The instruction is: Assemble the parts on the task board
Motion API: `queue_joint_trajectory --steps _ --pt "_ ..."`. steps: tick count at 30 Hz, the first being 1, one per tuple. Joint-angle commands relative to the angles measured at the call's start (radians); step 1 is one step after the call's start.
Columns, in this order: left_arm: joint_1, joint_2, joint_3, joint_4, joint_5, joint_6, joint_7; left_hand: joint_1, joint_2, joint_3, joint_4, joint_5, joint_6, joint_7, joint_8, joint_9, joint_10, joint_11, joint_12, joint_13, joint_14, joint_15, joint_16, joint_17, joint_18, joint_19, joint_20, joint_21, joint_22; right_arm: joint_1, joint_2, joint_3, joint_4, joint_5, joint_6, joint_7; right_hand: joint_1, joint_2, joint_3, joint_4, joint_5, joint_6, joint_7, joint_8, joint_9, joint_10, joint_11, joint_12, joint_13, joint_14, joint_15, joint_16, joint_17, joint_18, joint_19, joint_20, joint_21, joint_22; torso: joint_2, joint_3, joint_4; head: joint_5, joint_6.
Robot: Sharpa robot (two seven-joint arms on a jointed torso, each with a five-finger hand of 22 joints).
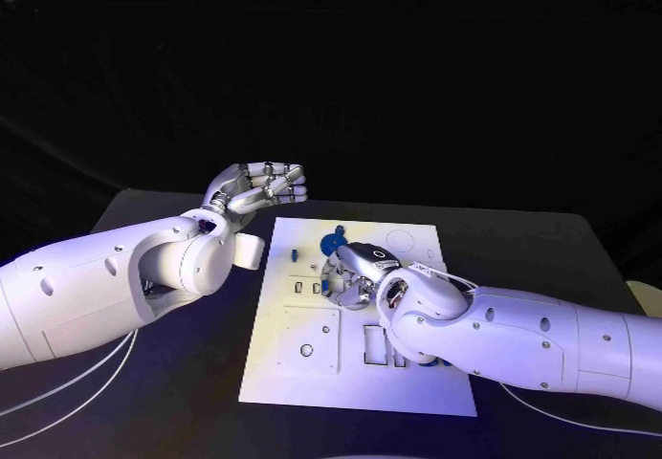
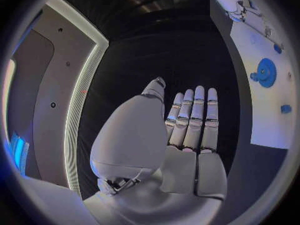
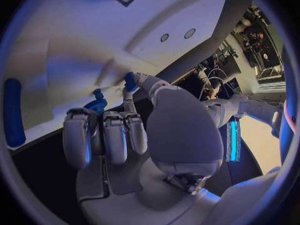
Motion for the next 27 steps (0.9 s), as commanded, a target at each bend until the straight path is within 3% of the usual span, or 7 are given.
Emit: queue_joint_trajectory --steps 1,9,17,22,27 --pt "0.001 0.001 0.001 0.001 0.000 0.016 0.005 -0.006 -0.001 -0.006 0.001 -0.006 -0.004 0.015 0.002 0.002 -0.005 0.001 -0.003 0.001 -0.008 0.003 -0.004 0.002 0.002 -0.005 0.004 -0.004 -0.002 -0.002 0.001 -0.001 0.001 -0.017 0.019 -0.005 -0.011 0.001 0.003 0.002 -0.007 -0.006 0.000 -0.001 -0.002 0.090 -0.008 -0.006 0.244 0.104 -0.006 0.006 0.263 -0.012 0.033 -0.007 -0.004 0.187 0.000 0.0002 -0.0003 -0.001 0.001" --pt "0.001 0.000 0.001 0.001 0.000 0.016 0.005 -0.007 -0.001 -0.007 0.001 -0.006 -0.005 0.015 0.002 0.002 -0.005 0.001 -0.003 0.001 -0.008 0.003 -0.005 0.003 0.003 -0.006 0.004 -0.005 -0.003 -0.003 0.001 -0.001 0.000 -0.018 0.026 -0.004 -0.015 -0.003 0.002 0.002 -0.009 -0.009 0.001 -0.002 -0.002 0.089 -0.008 -0.007 0.243 0.104 -0.006 0.006 0.263 -0.011 0.032 -0.007 -0.005 0.187 0.000 0.0003 -0.0004 -0.001 -0.001" --pt "0.001 -0.001 0.001 0.001 0.000 0.016 0.004 -0.007 -0.001 -0.007 0.001 -0.006 -0.005 0.015 0.002 0.002 -0.005 0.001 -0.003 0.001 -0.008 0.003 -0.005 0.003 0.003 -0.006 0.004 -0.005 -0.003 -0.003 -0.001 -0.001 -0.001 -0.018 0.020 0.001 -0.034 -0.023 -0.008 0.002 -0.014 -0.040 0.010 -0.019 -0.010 0.084 0.000 -0.014 0.236 0.104 0.000 0.006 0.263 -0.011 0.030 -0.003 -0.009 0.185 0.000 0.0002 -0.0004 -0.001 -0.001" --pt "0.001 -0.001 0.001 0.001 0.000 0.017 0.003 -0.007 -0.001 -0.007 0.001 -0.006 -0.005 0.015 0.002 0.002 -0.005 0.001 -0.003 0.001 -0.008 0.003 -0.005 0.003 0.003 -0.006 0.004 -0.005 -0.003 -0.003 0.000 -0.001 -0.001 -0.019 0.007 0.008 -0.048 -0.033 -0.045 0.009 -0.067 -0.073 0.020 -0.036 -0.023 0.081 0.010 -0.018 0.232 0.104 0.009 0.006 0.263 -0.010 0.029 0.006 -0.012 0.185 0.000 0.0005 -0.0003 -0.001 0.000" --pt "0.001 -0.001 0.001 0.001 0.000 0.017 0.002 -0.007 -0.001 -0.007 0.001 -0.006 -0.005 0.015 0.002 0.002 -0.005 0.001 -0.003 0.001 -0.008 0.003 -0.006 0.003 0.003 -0.007 0.005 -0.005 -0.004 -0.003 -0.001 -0.001 -0.002 -0.020 -0.013 0.020 -0.051 -0.031 -0.079 0.019 -0.081 -0.093 0.025 -0.045 -0.032 0.077 0.014 -0.023 0.227 0.104 0.013 0.006 0.263 -0.009 0.029 0.010 -0.015 0.185 0.001 0.0005 -0.0009 0.000 0.000"
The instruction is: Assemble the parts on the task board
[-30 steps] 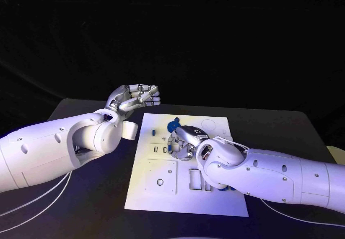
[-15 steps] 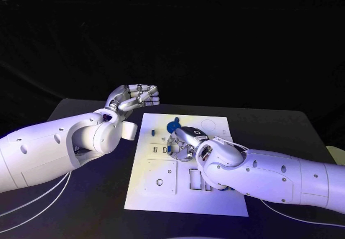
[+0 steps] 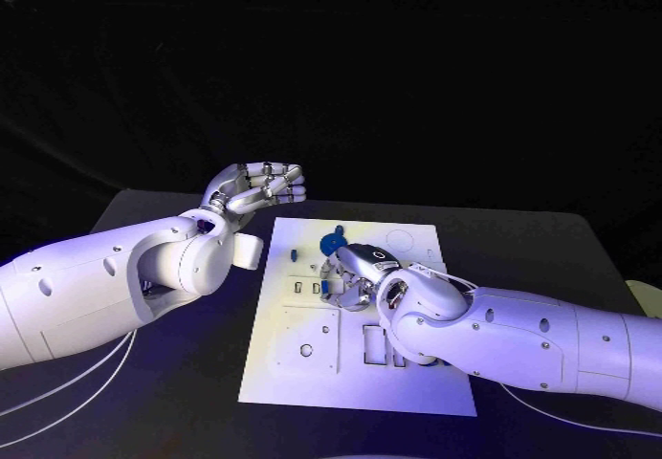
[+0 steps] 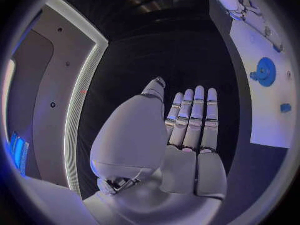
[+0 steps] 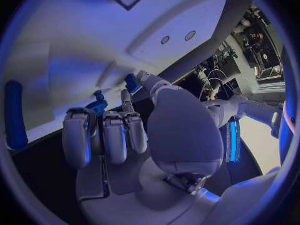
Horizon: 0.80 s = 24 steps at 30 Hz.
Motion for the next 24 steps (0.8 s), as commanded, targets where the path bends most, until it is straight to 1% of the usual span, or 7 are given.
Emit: queue_joint_trajectory --steps 1,8,13,17,18,21,24 --pt "0.001 0.001 0.001 0.001 0.000 0.017 0.003 -0.007 -0.001 -0.007 0.001 -0.006 -0.005 0.015 0.002 0.001 -0.005 0.001 -0.003 0.001 -0.005 -0.001 -0.006 0.002 0.003 -0.003 0.001 -0.005 -0.002 -0.001 0.000 0.000 0.001 -0.016 -0.021 0.020 -0.012 0.000 -0.027 0.008 -0.013 -0.015 0.000 -0.009 -0.005 0.075 0.008 -0.008 0.224 0.104 0.007 0.006 0.264 -0.009 0.030 0.008 -0.008 0.185 0.000 0.0001 -0.0004 0.001 0.000" --pt "0.001 0.001 0.001 -0.002 -0.024 0.016 -0.004 -0.007 -0.001 -0.008 0.001 -0.006 -0.006 0.015 0.002 0.001 -0.005 0.001 -0.003 0.001 -0.005 -0.001 -0.006 0.002 0.003 -0.004 0.001 -0.005 -0.002 -0.001 -0.019 0.000 0.026 -0.024 -0.109 0.063 0.073 0.044 -0.305 0.147 -0.085 -0.077 0.017 -0.026 -0.047 0.068 0.025 -0.017 0.215 0.104 0.022 0.006 0.264 -0.008 0.030 0.023 -0.014 0.187 -0.002 0.0006 0.0005 0.000 0.002" --pt "0.001 0.004 0.001 -0.014 -0.099 0.026 -0.055 -0.014 0.001 -0.013 0.004 -0.006 0.002 0.010 0.008 0.005 0.015 -0.006 0.003 0.004 0.016 -0.009 0.002 0.010 0.006 0.023 -0.004 0.009 0.001 0.009 -0.072 0.002 0.069 0.029 -0.190 0.164 0.095 0.054 -0.311 0.150 -0.055 -0.075 0.018 -0.021 -0.052 0.067 0.025 -0.018 0.214 0.104 0.022 0.006 0.264 -0.007 0.028 0.024 -0.020 0.185 -0.005 0.0008 -0.0025 0.001 0.002" --pt "0.001 0.010 0.000 -0.044 -0.192 0.099 -0.148 -0.040 0.007 -0.022 0.005 -0.004 0.054 -0.024 0.037 0.021 0.144 -0.054 0.053 0.028 0.153 -0.058 0.077 0.059 0.008 0.125 -0.045 0.063 0.021 0.037 -0.147 0.004 0.102 0.195 -0.174 0.364 0.140 0.080 -0.282 0.142 -0.016 -0.032 0.008 0.009 -0.046 0.045 0.016 -0.046 0.187 0.098 0.015 0.000 0.237 0.005 0.003 0.019 -0.068 0.161 -0.012 0.0025 -0.0077 -0.002 0.003" --pt "0.001 0.012 0.000 -0.054 -0.217 0.126 -0.173 -0.056 0.013 -0.023 0.013 0.003 0.118 -0.072 0.070 0.047 0.274 -0.117 0.113 0.063 0.328 -0.131 0.227 0.150 0.005 0.270 -0.113 0.147 0.058 0.046 -0.170 0.005 0.112 0.227 -0.164 0.410 0.165 0.091 -0.261 0.133 0.012 -0.028 0.006 0.014 -0.044 0.021 0.013 -0.075 0.160 0.092 0.012 -0.006 0.215 0.012 -0.014 0.016 -0.100 0.146 -0.014 0.0028 -0.0088 -0.002 0.000" --pt "0.001 0.017 0.000 -0.077 -0.291 0.195 -0.248 -0.080 0.011 -0.029 0.010 0.005 0.149 -0.096 0.084 0.076 0.340 -0.144 0.144 0.097 0.372 -0.156 0.363 0.256 0.009 0.330 -0.145 0.193 0.083 0.075 -0.236 0.006 0.142 0.301 -0.141 0.501 0.163 0.085 -0.258 0.135 0.015 -0.020 0.004 0.021 -0.041 0.012 0.012 -0.087 0.149 0.089 0.011 -0.010 0.203 0.015 -0.020 0.014 -0.114 0.140 -0.021 0.0059 -0.0142 0.005 -0.003" --pt "0.002 0.024 0.000 -0.092 -0.367 0.255 -0.338 -0.183 0.021 -0.073 0.011 0.018 0.158 -0.140 0.105 0.148 0.406 -0.180 0.257 0.222 0.432 -0.198 0.716 0.571 0.002 0.396 -0.185 0.311 0.156 0.102 -0.300 0.006 0.169 0.384 -0.129 0.532 0.163 0.087 -0.255 0.137 0.020 -0.017 0.003 0.024 -0.039 0.013 0.011 -0.085 0.151 0.090 0.010 -0.009 0.206 0.014 -0.019 0.013 -0.112 0.141 -0.027 0.0090 -0.0169 0.008 -0.013"
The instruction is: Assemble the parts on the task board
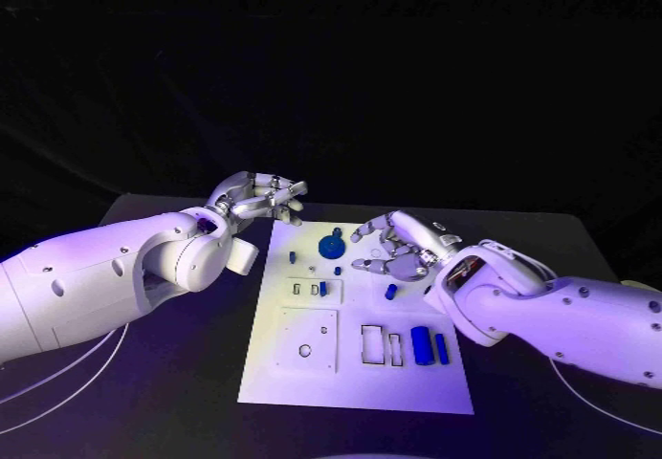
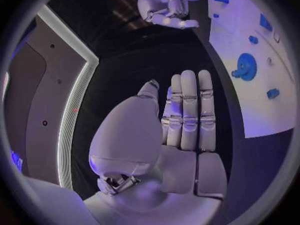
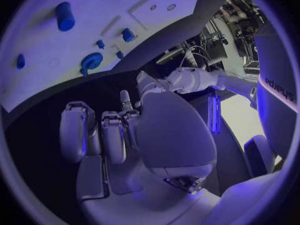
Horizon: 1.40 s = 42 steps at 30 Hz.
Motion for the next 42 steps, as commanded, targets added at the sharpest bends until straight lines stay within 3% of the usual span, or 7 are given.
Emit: queue_joint_trajectory --steps 1,3,6,11,14,22,42 --pt "0.002 0.010 0.001 -0.012 -0.190 0.165 -0.198 -0.067 0.012 -0.034 0.005 0.013 0.002 -0.022 0.028 0.066 0.041 -0.022 0.123 0.120 0.077 -0.027 0.338 0.337 0.000 0.028 -0.025 0.098 0.064 0.023 -0.051 0.001 0.024 0.198 0.015 0.169 0.004 -0.001 0.010 0.004 0.010 0.010 0.001 0.006 0.003 0.015 -0.009 -0.002 0.151 0.090 -0.005 -0.002 0.206 0.014 -0.004 -0.001 -0.001 0.142 -0.011 0.0053 -0.0055 0.001 -0.011" --pt "0.005 0.016 0.001 -0.016 -0.253 0.200 -0.275 -0.105 0.028 -0.063 -0.001 0.012 -0.040 -0.034 0.077 0.148 0.039 -0.038 0.406 0.401 0.168 -0.045 0.586 0.626 -0.008 0.058 -0.040 0.266 0.193 0.038 -0.081 0.001 0.027 0.246 0.026 0.167 0.002 0.000 0.011 0.006 0.011 0.007 0.001 0.005 0.002 0.016 -0.009 -0.002 0.151 0.090 -0.005 -0.002 0.206 0.014 -0.004 -0.001 -0.001 0.141 -0.016 0.0086 -0.0066 0.008 -0.014" --pt "0.018 0.031 0.001 -0.024 -0.350 0.248 -0.397 -0.128 0.057 -0.098 0.007 0.011 -0.091 -0.049 0.197 0.287 0.012 -0.044 0.744 0.743 0.232 -0.059 0.737 0.859 -0.066 0.176 -0.052 0.659 0.689 0.053 -0.114 0.001 0.022 0.306 0.032 0.159 -0.003 -0.002 0.012 0.008 0.021 0.003 0.002 0.004 0.003 0.015 -0.009 -0.003 0.150 0.090 -0.005 -0.003 0.203 0.015 -0.005 -0.002 -0.005 0.140 -0.022 0.0132 -0.0093 0.022 -0.021" --pt "0.045 0.067 -0.001 -0.042 -0.511 0.333 -0.607 -0.097 0.073 -0.113 0.008 0.096 -0.085 -0.071 0.292 0.398 0.058 -0.069 0.971 0.980 0.259 -0.071 0.789 0.961 -0.081 0.197 -0.070 0.764 0.846 0.063 -0.146 0.000 0.007 0.358 0.026 0.150 -0.013 0.004 0.014 0.013 0.013 0.002 0.002 0.005 0.004 0.015 -0.009 -0.003 0.149 0.090 -0.005 -0.003 0.205 0.014 -0.004 -0.002 -0.005 0.140 -0.031 0.0204 -0.0068 0.029 -0.030" --pt "0.054 0.093 -0.003 -0.055 -0.579 0.361 -0.694 -0.108 0.070 -0.118 0.008 0.115 -0.093 -0.072 0.299 0.417 0.062 -0.071 0.995 1.008 0.256 -0.074 0.782 0.947 -0.081 0.191 -0.074 0.766 0.850 0.066 -0.158 0.000 -0.001 0.369 0.021 0.146 -0.015 0.004 0.014 0.013 0.012 0.001 0.002 0.005 0.004 0.016 -0.009 -0.003 0.150 0.091 -0.005 -0.002 0.207 0.014 -0.004 -0.002 -0.005 0.141 -0.034 0.0247 -0.0053 0.032 -0.030" --pt "0.063 0.157 -0.010 -0.085 -0.672 0.435 -0.836 -0.168 0.104 -0.196 0.007 -0.110 -0.133 -0.052 0.240 0.426 0.074 -0.054 1.053 1.073 0.263 -0.063 0.795 0.973 -0.111 0.270 -0.066 0.859 1.021 0.069 -0.165 0.000 -0.015 0.371 -0.001 0.128 -0.023 0.010 0.017 0.014 0.003 0.000 0.002 0.006 0.005 0.018 -0.009 -0.001 0.151 0.091 -0.006 -0.001 0.210 0.014 -0.002 -0.002 -0.002 0.142 -0.034 0.0276 -0.0023 0.033 -0.031" --pt "0.067 0.229 -0.028 -0.121 -0.676 0.526 -0.889 -0.096 0.182 -0.260 0.006 -0.065 -0.178 -0.026 0.140 0.404 0.006 -0.032 0.937 0.965 0.256 -0.047 0.773 0.931 -0.133 0.337 -0.050 0.918 1.141 0.069 -0.159 -0.001 -0.038 0.337 0.012 0.062 -0.026 0.008 0.022 0.011 0.022 -0.003 0.001 0.007 0.007 0.019 -0.010 0.000 0.151 0.091 -0.006 -0.002 0.209 0.014 -0.001 -0.003 -0.005 0.141 -0.032 0.0248 -0.0038 0.035 -0.043"
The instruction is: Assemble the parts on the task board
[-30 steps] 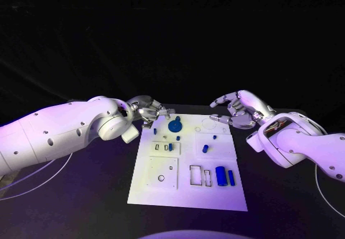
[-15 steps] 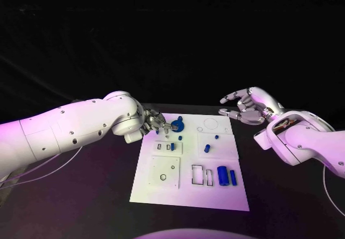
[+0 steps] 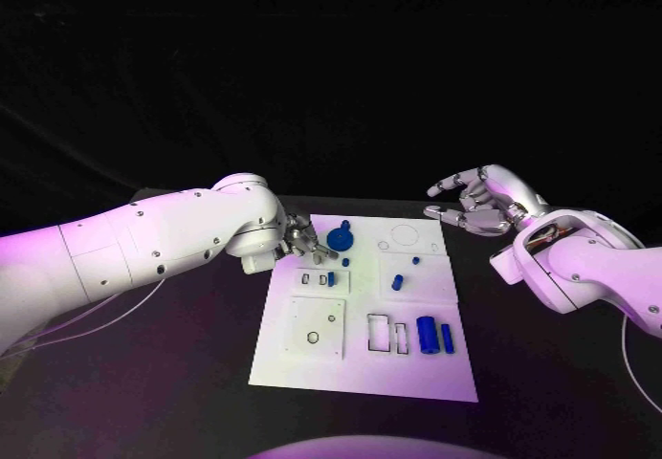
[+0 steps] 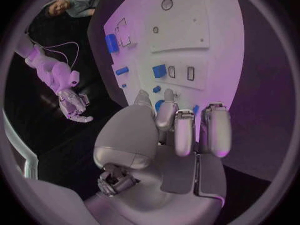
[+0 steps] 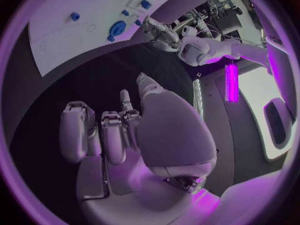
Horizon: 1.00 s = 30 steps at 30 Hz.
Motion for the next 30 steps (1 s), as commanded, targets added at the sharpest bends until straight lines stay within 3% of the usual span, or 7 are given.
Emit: queue_joint_trajectory --steps 1,8,9,12,20,24,30 --pt "0.001 0.009 -0.002 0.003 0.002 0.067 -0.023 0.007 0.002 -0.006 0.000 0.002 -0.008 -0.001 -0.007 -0.002 -0.007 0.001 -0.004 -0.001 0.092 0.007 0.008 0.205 -0.017 0.012 0.000 0.007 0.062 0.000 0.002 0.000 -0.001 -0.023 0.011 -0.027 -0.007 -0.002 0.005 0.000 0.004 -0.007 -0.002 0.007 0.002 0.015 -0.006 0.000 0.151 0.091 -0.006 -0.002 0.209 0.014 -0.002 -0.003 -0.005 0.141 0.001 -0.0010 0.0018 -0.002 -0.004" --pt "0.001 0.026 -0.011 -0.009 0.007 0.113 -0.033 0.003 0.027 -0.030 -0.002 -0.015 -0.048 0.016 -0.064 -0.040 -0.019 0.016 -0.016 -0.015 0.096 0.020 0.017 0.220 -0.026 0.034 0.012 0.030 0.107 0.000 0.004 0.000 -0.005 -0.032 0.015 -0.038 -0.008 -0.005 0.008 -0.001 0.015 -0.007 -0.003 0.009 0.003 0.015 -0.006 -0.002 0.150 0.091 -0.006 -0.003 0.206 0.014 -0.002 -0.003 -0.008 0.140 0.001 -0.0011 0.0011 -0.002 -0.010" --pt "0.001 0.028 -0.012 -0.011 0.008 0.115 -0.033 0.006 0.029 -0.031 -0.002 -0.005 -0.048 0.017 -0.068 -0.046 -0.019 0.017 -0.016 -0.015 0.095 0.021 0.017 0.220 -0.026 0.034 0.014 0.030 0.107 0.000 0.004 0.000 -0.006 -0.033 0.016 -0.040 -0.008 -0.006 0.008 -0.001 0.017 -0.007 -0.003 0.009 0.003 0.014 -0.007 -0.002 0.149 0.091 -0.006 -0.003 0.206 0.014 -0.002 -0.003 -0.008 0.140 0.002 -0.0012 0.0012 -0.002 -0.011" --pt "0.001 0.033 -0.013 -0.017 0.014 0.116 -0.033 0.020 0.026 -0.039 -0.002 0.084 -0.036 0.019 -0.083 -0.067 -0.021 0.018 -0.014 -0.015 0.095 0.024 0.017 0.219 -0.026 0.034 0.017 0.032 0.112 -0.001 0.005 0.000 -0.008 -0.034 0.017 -0.042 -0.008 -0.008 0.012 -0.002 0.032 -0.008 -0.003 0.010 0.005 0.014 -0.007 -0.002 0.149 0.090 -0.007 -0.003 0.205 0.015 -0.002 -0.004 -0.009 0.139 0.002 -0.0015 0.0013 0.000 -0.012" --pt "0.001 0.045 -0.015 -0.035 0.025 0.125 -0.035 0.023 0.024 -0.041 -0.002 0.101 -0.032 0.019 -0.087 -0.074 -0.022 0.019 -0.015 -0.016 0.094 0.024 0.015 0.214 -0.027 0.037 0.018 0.034 0.117 -0.002 0.009 0.000 -0.011 -0.043 0.019 -0.043 -0.007 -0.010 0.016 -0.002 0.045 -0.009 -0.003 0.011 0.006 0.014 -0.007 -0.003 0.148 0.090 -0.007 -0.003 0.205 0.015 -0.002 -0.004 -0.011 0.139 0.002 0.0002 -0.0008 0.000 -0.016" --pt "0.000 0.051 -0.017 -0.042 0.030 0.125 -0.036 0.024 0.025 -0.041 -0.002 0.106 -0.028 0.019 -0.086 -0.075 -0.023 0.018 -0.015 -0.017 0.094 0.024 0.015 0.213 -0.027 0.037 0.018 0.035 0.118 -0.003 0.011 -0.001 -0.011 -0.046 0.017 -0.043 -0.007 -0.011 0.017 -0.002 0.047 -0.009 -0.003 0.011 0.006 0.014 -0.007 -0.003 0.148 0.090 -0.007 -0.003 0.205 0.015 -0.002 -0.004 -0.011 0.139 0.002 -0.0010 0.0003 -0.002 -0.019" --pt "0.000 0.059 -0.020 -0.047 0.046 0.109 -0.035 0.036 0.025 -0.042 -0.002 0.115 0.016 0.008 -0.063 -0.075 -0.023 0.010 -0.013 -0.016 0.094 0.018 0.015 0.214 -0.027 0.037 0.014 0.035 0.121 -0.003 0.012 -0.001 -0.011 -0.047 0.014 -0.045 -0.007 -0.013 0.022 -0.002 0.060 -0.014 -0.002 0.010 0.007 0.011 -0.006 -0.007 0.144 0.090 -0.007 -0.004 0.203 0.015 -0.003 -0.004 -0.014 0.138 0.002 -0.0007 -0.0003 -0.003 -0.020"
